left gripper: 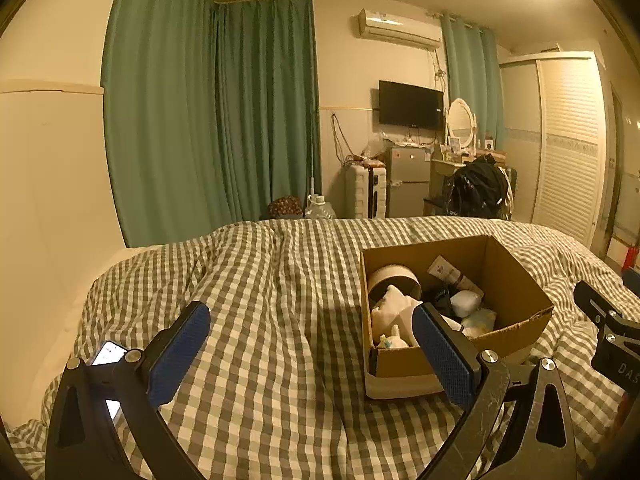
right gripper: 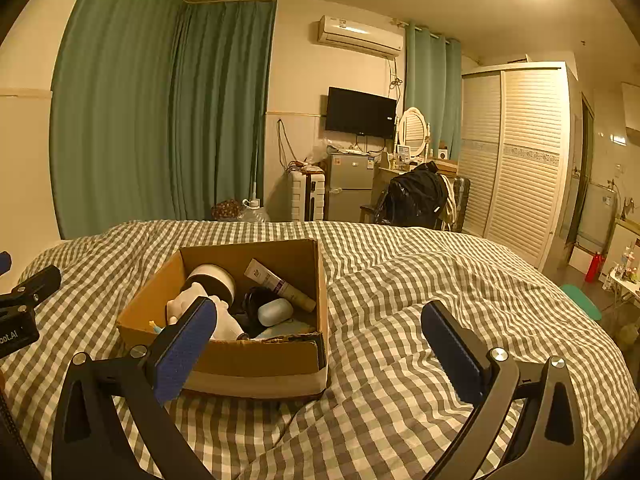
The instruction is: Organize objects
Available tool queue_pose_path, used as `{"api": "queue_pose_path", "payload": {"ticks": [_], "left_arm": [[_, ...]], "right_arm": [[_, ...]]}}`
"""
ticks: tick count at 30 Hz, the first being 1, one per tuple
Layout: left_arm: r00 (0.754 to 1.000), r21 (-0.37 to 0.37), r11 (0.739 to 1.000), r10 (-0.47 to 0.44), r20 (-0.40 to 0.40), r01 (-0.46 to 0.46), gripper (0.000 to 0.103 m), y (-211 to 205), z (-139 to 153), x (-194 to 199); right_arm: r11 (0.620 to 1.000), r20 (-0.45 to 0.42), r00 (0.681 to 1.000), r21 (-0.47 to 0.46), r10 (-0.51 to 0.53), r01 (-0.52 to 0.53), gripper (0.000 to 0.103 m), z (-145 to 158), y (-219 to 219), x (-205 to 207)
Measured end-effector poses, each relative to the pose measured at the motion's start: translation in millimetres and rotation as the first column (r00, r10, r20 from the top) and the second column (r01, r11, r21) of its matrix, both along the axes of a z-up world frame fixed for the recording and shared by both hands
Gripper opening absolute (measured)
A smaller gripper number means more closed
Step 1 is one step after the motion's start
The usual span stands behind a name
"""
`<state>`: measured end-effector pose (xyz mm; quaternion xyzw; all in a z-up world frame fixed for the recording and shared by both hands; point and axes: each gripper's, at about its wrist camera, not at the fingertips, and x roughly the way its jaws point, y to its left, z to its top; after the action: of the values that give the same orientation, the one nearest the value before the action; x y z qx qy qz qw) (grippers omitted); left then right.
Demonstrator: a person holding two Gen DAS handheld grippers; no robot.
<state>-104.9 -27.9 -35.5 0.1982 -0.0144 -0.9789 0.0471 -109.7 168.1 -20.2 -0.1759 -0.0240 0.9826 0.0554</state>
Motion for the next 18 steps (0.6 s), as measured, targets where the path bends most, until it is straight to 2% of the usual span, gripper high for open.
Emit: {"api": "queue_pose_path", "payload": {"ticks": [18], "left_arm": [[1.000,-0.009,1.000,-0.006,0.013,0.007,0.103,2.7,-1.8,-1.9]], "right_arm": [[1.000,0.018,1.000,0.017,0.000,0.000,0.103,-5.0,-5.9,-3.2]]}}
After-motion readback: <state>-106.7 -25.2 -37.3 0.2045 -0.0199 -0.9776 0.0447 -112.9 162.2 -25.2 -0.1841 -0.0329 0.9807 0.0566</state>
